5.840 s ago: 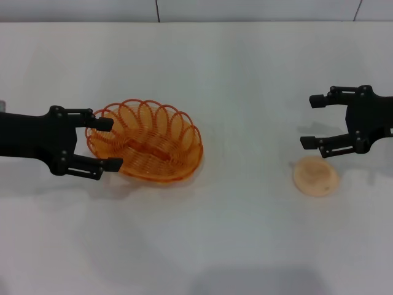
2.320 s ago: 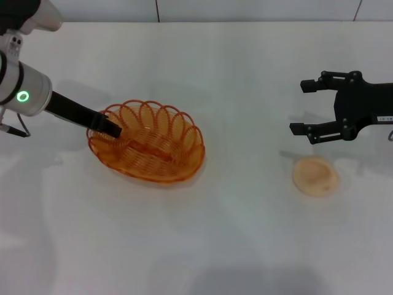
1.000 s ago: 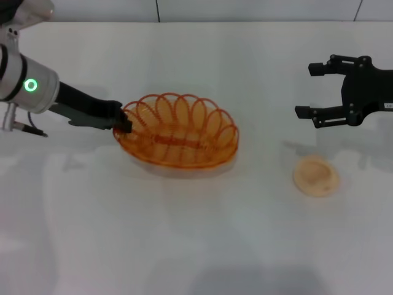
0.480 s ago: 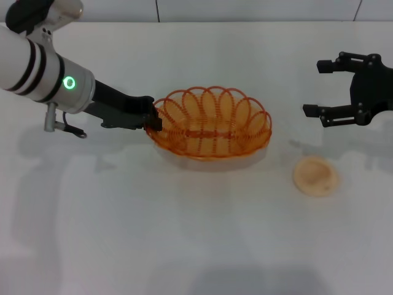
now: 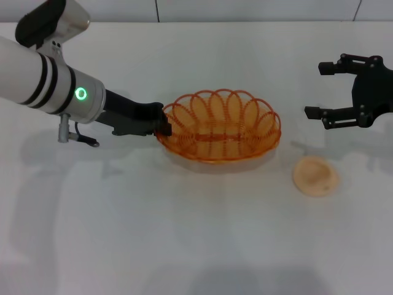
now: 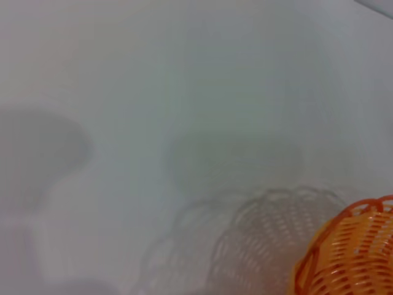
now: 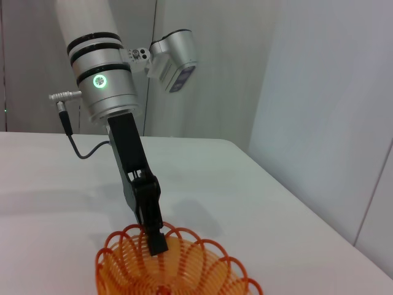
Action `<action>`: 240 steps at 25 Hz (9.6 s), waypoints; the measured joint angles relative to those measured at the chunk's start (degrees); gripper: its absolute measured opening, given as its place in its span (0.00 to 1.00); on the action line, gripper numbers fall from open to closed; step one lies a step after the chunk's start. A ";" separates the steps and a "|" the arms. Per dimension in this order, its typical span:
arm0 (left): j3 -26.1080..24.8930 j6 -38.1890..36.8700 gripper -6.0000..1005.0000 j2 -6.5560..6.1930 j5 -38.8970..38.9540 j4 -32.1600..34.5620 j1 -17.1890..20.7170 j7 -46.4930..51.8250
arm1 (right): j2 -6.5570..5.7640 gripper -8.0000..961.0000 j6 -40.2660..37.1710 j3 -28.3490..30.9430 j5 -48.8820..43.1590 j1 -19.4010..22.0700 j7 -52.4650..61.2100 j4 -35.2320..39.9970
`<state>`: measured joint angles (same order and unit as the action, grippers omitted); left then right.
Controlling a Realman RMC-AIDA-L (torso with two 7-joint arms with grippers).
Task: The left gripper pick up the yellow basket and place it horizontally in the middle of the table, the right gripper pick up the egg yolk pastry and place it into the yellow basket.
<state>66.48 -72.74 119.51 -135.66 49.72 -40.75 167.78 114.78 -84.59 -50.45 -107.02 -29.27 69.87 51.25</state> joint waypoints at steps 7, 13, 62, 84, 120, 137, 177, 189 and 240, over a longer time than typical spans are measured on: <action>0.63 0.19 0.09 -0.20 0.16 -1.54 -0.61 -0.74 | 0.05 0.91 0.42 0.00 0.00 0.00 -0.43 0.00; 1.25 -0.19 0.11 -0.48 0.49 -1.59 -1.37 -1.80 | 0.22 0.91 0.50 -0.17 0.00 0.00 -0.43 0.00; -13.89 -15.65 0.89 -2.91 24.87 10.55 19.97 -79.51 | 0.45 0.91 -1.49 1.58 2.31 4.44 2.53 0.74; -19.22 -25.48 0.89 -6.81 23.59 -1.81 19.65 -96.25 | -0.48 0.91 -10.00 1.35 -15.17 3.35 30.05 17.29; -19.24 -25.01 0.89 -4.28 19.20 0.19 16.75 -93.81 | 0.62 0.83 -3.61 -17.01 -30.55 -3.85 53.07 14.08; -19.21 -25.00 0.89 -4.28 19.16 0.29 16.87 -94.04 | 0.62 0.13 -2.94 -17.14 -29.22 -3.61 51.88 14.05; -19.70 -25.15 0.89 -3.83 18.00 2.46 19.59 -94.39 | 0.99 0.04 12.04 -24.30 4.99 -5.33 32.11 5.39; -19.73 -25.08 0.89 -3.60 18.12 2.57 19.61 -94.66 | 1.27 0.08 22.16 -33.93 9.89 -6.23 28.80 1.47; -22.79 -26.98 0.89 -4.65 19.20 1.97 17.44 -93.32 | -2.76 0.86 -2.31 -11.96 4.01 6.38 9.39 -0.19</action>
<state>43.68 -99.72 114.85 -116.46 51.69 -23.31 74.47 112.02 -86.90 -62.40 -103.02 -22.88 79.26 51.06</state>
